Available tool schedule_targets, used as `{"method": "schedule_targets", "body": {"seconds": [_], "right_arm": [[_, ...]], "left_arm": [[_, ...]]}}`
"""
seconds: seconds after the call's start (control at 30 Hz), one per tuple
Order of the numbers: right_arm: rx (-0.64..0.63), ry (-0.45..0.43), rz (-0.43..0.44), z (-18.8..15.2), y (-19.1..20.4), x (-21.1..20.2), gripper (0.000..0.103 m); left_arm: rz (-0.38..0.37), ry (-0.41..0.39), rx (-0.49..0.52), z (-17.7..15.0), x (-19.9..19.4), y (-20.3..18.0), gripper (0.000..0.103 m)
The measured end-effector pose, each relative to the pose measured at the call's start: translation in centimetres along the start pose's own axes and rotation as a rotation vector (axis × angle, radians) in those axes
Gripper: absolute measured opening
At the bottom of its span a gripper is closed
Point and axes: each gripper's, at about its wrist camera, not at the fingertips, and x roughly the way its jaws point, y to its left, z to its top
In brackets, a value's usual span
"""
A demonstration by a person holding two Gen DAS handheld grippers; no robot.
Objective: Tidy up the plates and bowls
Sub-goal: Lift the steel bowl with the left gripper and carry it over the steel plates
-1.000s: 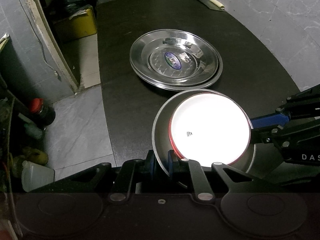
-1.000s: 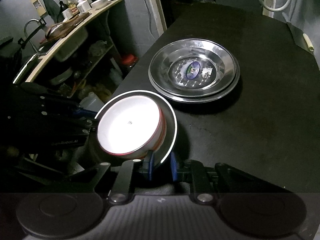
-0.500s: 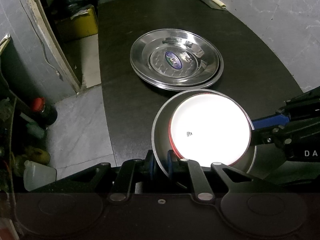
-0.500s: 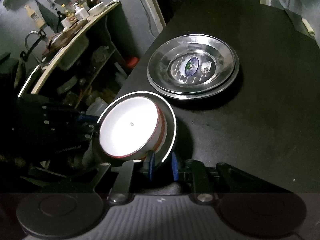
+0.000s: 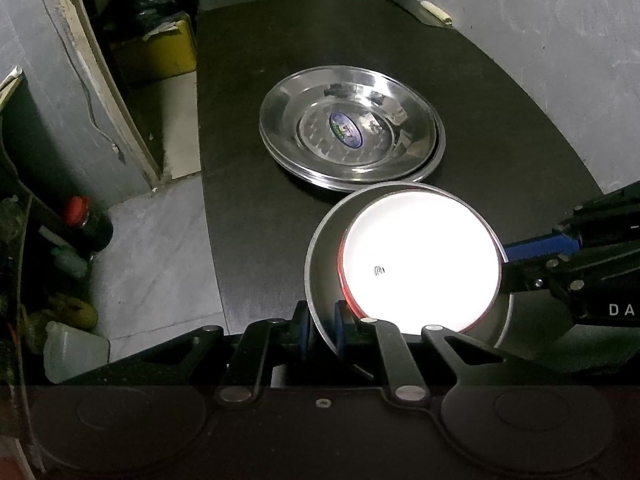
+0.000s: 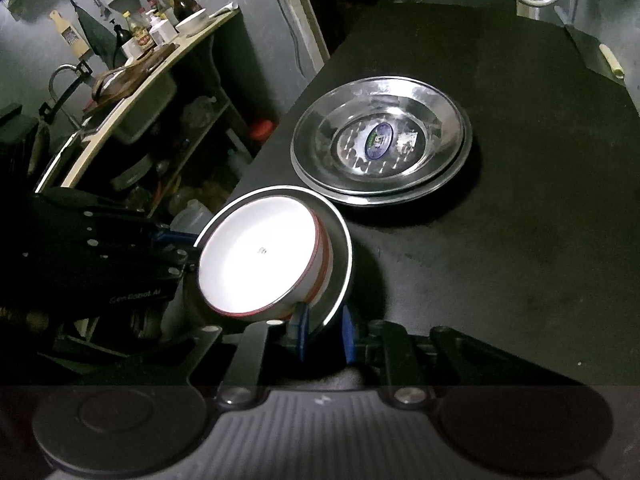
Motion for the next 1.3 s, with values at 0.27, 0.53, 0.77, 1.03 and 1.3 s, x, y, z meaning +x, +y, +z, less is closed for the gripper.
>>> {"method": "schedule_targets", "body": {"seconds": [0.27,0.53,0.77,1.03,1.3], "right_arm": [[0.013,-0.039,0.006,0.2,-0.4,-1.0,0.02],[0.03,-0.08,0.01,0.4,-0.7,-1.9,0.02],[0.03,-0.13,0.016,0.7,-0.7,-2.9,0.02],[0.036,-0.159,0.014,0.9,-1.0,-3.2,0.02],[0.045,-0.17,0.009,1.2,-1.3,-3.3,0.02]], "left_arm": [[-0.009,-0.022,-0.023,0.8,-0.5,0.1,0.012],[-0.019,-0.053,-0.042,1.3,-1.1,0.0,0.011],[-0.017,-0.076,-0.055,1.7,-1.6,0.0,0.012],[-0.021,-0.095,-0.069,2.3,-2.0,0.1,0.011],[-0.04,-0.105,-0.085,3.0,-1.8,0.5,0.011]]}}
